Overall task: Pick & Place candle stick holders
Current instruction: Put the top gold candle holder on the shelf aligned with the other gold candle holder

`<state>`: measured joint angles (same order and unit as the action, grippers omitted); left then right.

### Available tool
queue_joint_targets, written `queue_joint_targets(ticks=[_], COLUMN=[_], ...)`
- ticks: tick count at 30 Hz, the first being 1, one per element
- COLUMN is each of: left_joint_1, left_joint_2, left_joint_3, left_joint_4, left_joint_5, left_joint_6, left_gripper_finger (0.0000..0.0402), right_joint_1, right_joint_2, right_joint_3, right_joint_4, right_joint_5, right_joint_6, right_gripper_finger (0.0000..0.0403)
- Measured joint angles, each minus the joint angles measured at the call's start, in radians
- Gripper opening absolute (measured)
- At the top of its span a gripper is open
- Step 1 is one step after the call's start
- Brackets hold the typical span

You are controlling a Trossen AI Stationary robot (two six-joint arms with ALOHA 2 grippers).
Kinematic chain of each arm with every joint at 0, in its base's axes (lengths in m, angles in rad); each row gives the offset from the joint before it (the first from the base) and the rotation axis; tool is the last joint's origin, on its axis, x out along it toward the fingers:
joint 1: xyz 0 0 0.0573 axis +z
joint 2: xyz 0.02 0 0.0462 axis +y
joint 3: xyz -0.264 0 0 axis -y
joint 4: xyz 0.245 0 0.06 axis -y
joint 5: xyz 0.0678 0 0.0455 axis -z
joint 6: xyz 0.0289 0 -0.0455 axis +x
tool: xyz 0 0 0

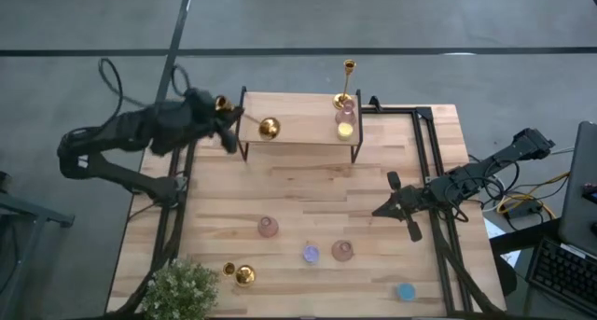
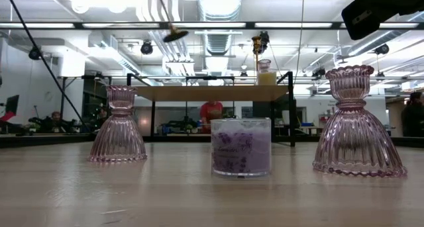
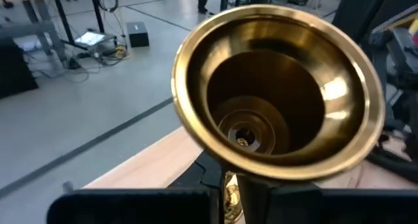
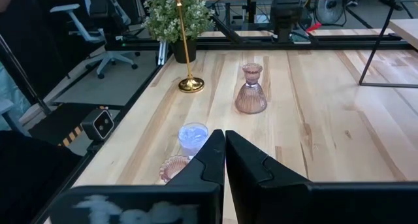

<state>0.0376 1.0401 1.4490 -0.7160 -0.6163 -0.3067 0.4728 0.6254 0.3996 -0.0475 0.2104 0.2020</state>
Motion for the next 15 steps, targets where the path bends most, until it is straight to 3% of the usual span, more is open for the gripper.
queue_joint_targets(ticks=[7,15], left_joint_1=[0.252,0.395], left_joint_2=[0.124,0.286], left_joint_3=[0.000,0.107], left_joint_4=[0.129,0.158], left_joint_5=[0.300,0.423], left_joint_6=[0.033,0.070], left_gripper_finger=[0.0025,0.0025], right_joint_1=[0.000,0.000], right_joint_2=[0.000,0.000], right_joint_3=[0.000,0.000], right_joint_4=[0.000,0.000], right_joint_5=[0.000,0.000], right_joint_6=[0.000,0.000], right_gripper_finger=[0.0008,0.0008])
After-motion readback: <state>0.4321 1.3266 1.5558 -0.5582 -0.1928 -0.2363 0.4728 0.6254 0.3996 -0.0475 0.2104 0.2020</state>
